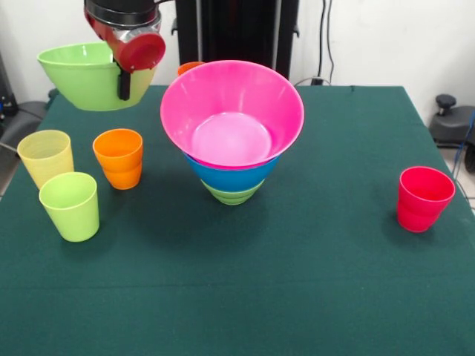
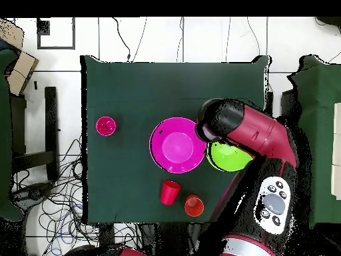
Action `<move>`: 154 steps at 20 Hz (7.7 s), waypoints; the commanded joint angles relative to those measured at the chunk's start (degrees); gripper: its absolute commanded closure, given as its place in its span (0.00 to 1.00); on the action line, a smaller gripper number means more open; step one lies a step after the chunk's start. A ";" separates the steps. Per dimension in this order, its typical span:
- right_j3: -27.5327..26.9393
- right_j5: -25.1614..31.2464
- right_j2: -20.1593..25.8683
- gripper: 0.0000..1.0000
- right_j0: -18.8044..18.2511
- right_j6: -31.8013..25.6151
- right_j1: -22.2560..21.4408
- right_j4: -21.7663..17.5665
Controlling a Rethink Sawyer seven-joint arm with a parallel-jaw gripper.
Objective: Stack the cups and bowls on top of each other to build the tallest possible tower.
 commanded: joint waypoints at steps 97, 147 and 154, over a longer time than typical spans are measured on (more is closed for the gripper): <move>-7.52 7.70 -5.96 1.00 10.18 21.79 7.80 9.29; -8.79 8.86 -11.08 1.00 14.85 29.25 10.71 12.97; -8.27 8.73 -12.01 1.00 15.86 31.26 10.91 13.64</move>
